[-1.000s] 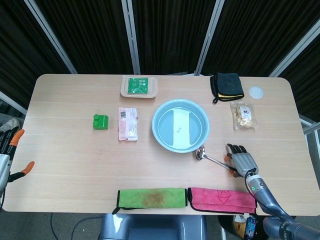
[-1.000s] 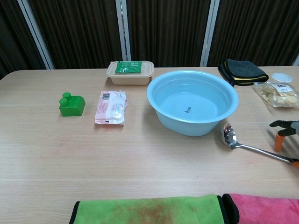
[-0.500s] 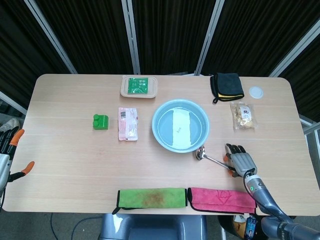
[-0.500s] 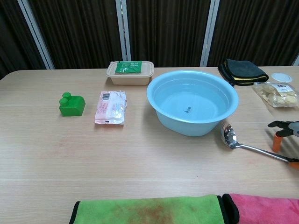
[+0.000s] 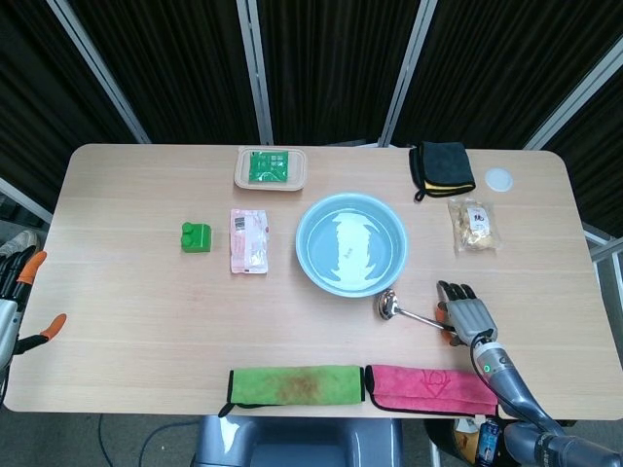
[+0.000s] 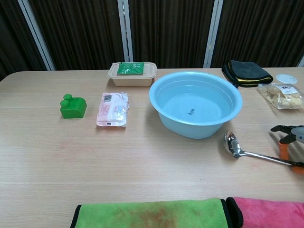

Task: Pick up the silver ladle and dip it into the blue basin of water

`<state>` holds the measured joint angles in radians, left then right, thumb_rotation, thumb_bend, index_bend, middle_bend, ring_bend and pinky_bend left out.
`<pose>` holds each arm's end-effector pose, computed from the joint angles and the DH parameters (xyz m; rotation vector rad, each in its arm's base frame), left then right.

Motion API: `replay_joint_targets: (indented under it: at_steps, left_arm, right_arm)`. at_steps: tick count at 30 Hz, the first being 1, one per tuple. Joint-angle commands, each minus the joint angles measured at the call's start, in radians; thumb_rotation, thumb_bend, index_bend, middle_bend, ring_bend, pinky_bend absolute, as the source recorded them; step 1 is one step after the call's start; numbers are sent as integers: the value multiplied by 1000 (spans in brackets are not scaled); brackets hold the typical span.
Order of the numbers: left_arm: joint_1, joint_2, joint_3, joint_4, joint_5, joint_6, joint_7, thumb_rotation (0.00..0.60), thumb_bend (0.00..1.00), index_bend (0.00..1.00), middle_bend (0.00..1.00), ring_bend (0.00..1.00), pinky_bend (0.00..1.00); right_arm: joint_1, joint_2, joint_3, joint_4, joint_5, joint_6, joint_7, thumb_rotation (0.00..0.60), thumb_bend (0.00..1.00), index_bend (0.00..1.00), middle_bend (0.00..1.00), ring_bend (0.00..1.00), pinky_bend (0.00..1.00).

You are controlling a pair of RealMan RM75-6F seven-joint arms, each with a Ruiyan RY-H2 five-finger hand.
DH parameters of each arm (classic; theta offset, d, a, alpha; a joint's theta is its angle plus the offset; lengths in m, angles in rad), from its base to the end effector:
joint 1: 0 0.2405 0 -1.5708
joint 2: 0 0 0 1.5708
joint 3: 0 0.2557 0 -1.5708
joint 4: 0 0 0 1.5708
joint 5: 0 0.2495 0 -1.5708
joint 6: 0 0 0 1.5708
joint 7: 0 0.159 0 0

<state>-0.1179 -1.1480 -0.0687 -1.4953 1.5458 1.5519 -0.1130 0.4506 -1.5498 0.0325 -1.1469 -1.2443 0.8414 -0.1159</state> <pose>-0.3295 0.2161 0.1360 -1.3802 -0.8195 -1.0307 -0.3454 -0.3029 -0.0548 1.7710 -1.1396 0.5062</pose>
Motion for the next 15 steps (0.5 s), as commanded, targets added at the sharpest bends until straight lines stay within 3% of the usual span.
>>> replay_joint_targets:
  at_steps: [1,15]
  left_arm:
    - [0,0,0,0,0,1,0,600,232,0,0,0,0]
    - [5,3,6,-3,12,10,8,600,233,2,0,0,0]
  right_arm:
    - [-2,-2,0,1,-1,4,-2,600,291,536,0,0,0]
    - [-20,1,-4,11,-8,40,-20,600,341,620,0,0,0]
